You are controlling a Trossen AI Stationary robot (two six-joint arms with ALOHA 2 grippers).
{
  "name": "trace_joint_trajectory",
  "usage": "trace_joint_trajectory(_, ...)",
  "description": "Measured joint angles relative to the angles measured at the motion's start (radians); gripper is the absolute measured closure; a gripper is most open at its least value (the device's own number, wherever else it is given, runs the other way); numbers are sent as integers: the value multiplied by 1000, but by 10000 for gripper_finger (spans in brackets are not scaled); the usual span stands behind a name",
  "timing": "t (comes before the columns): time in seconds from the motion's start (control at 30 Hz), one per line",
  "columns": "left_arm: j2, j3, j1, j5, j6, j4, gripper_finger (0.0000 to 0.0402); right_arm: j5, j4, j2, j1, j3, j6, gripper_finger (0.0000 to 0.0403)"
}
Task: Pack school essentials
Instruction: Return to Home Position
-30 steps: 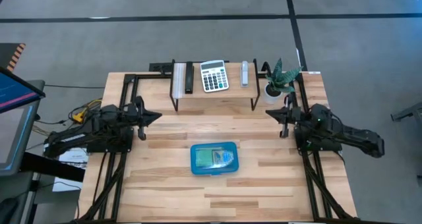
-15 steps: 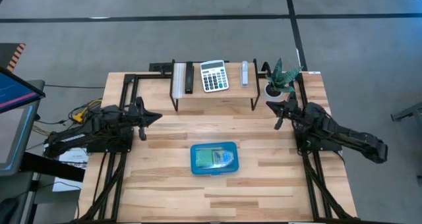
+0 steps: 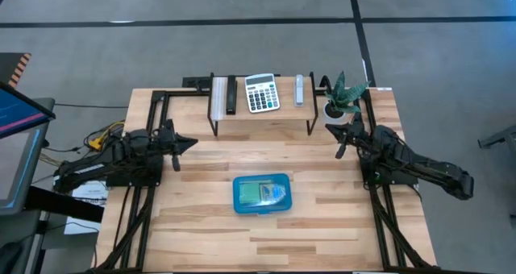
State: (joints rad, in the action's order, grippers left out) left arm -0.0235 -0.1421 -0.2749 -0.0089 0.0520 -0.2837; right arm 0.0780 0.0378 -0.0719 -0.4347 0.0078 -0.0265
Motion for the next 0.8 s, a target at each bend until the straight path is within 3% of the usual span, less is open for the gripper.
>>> trace_joint_trajectory(0.13, 0, 0, 0, -94, 67, -76, 401, 0, 0, 0, 0, 0, 0, 375)
trace_joint_trajectory(0.33, 0, 0, 0, -16, 58, -52, 401, 0, 1, 0, 0, -1, 0, 375)
trace_joint_trajectory(0.5, 0, 0, 0, -59, 111, 20, 401, 0, 1, 0, 0, -1, 0, 374)
trace_joint_trajectory(0.8, 0, 0, 0, -82, 129, -82, 401, 0, 1, 0, 0, -1, 0, 374)
